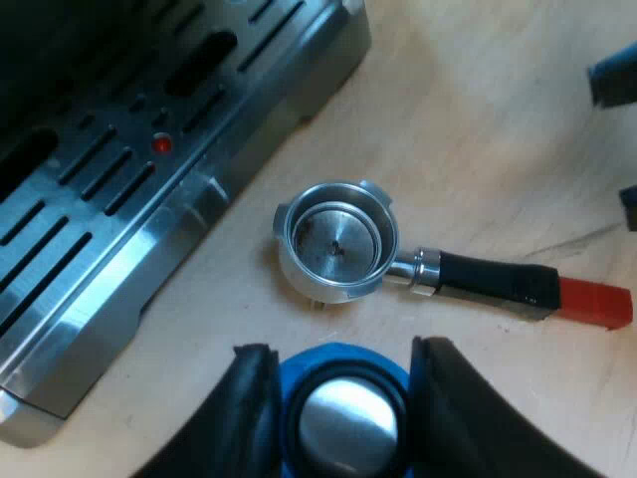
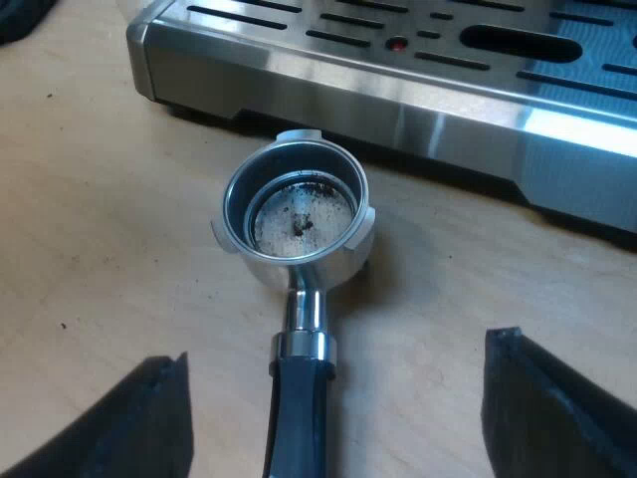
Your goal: Grind coffee beans and then tamp
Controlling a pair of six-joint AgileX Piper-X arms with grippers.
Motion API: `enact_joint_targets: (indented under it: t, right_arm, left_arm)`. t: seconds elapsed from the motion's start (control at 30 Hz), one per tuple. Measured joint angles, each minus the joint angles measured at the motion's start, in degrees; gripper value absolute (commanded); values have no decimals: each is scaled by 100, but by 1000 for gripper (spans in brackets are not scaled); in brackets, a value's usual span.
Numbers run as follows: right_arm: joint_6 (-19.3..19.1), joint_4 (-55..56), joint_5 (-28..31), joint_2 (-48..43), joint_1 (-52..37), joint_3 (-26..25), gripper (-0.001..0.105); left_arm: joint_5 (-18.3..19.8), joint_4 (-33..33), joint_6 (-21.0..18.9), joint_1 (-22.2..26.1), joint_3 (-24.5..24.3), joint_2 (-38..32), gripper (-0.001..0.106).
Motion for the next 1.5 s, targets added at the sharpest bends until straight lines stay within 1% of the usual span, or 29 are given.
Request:
enact_joint_targets:
  t: [0.1, 0.13, 0.23, 0.3, 0.33, 0.37, 0.5, 0.63, 0.83, 0.9, 1.03, 1.13, 1.5]
  right_arm:
    - [-5, 0, 0, 0, 0, 0, 62]
    - [-18, 0, 0, 0, 0, 0, 62]
    - [-14, 0, 0, 0, 0, 0, 62]
    - [-14, 0, 0, 0, 0, 0, 62]
    - [-14, 0, 0, 0, 0, 0, 62]
    - [-14, 0, 0, 0, 0, 0, 62]
    - [-14, 0, 0, 0, 0, 0, 62]
    - [-14, 0, 0, 0, 0, 0, 62]
    - [-14, 0, 0, 0, 0, 0, 62]
    - [-14, 0, 0, 0, 0, 0, 62]
    - [-14, 0, 0, 0, 0, 0, 62]
    - [-14, 0, 0, 0, 0, 0, 62]
    - [-14, 0, 0, 0, 0, 0, 62]
  left_arm:
    - [0, -2, 22, 0, -73, 267, 0]
    - [0, -2, 85, 0, -101, 326, 0]
    - [-22, -75, 127, -86, -141, 393, 0]
    - [-24, -219, 167, -293, -185, 442, 0]
    - [-39, -290, 249, -426, -197, 476, 0]
    - [-58, -302, 265, -451, -200, 482, 0]
    - [-324, -384, 605, -820, -205, 673, 0]
    - [-361, -848, 777, -993, -205, 919, 0]
    - [-285, -1400, 776, -1001, -205, 1215, 0]
    - [-268, -1441, 794, -1001, -205, 1276, 0]
    - [-178, -1629, 1028, -1001, -205, 1592, 0]
    - [-172, -1662, 1125, -1001, -205, 1800, 0]
    - [-152, -1925, 1259, -1001, -205, 2224, 0]
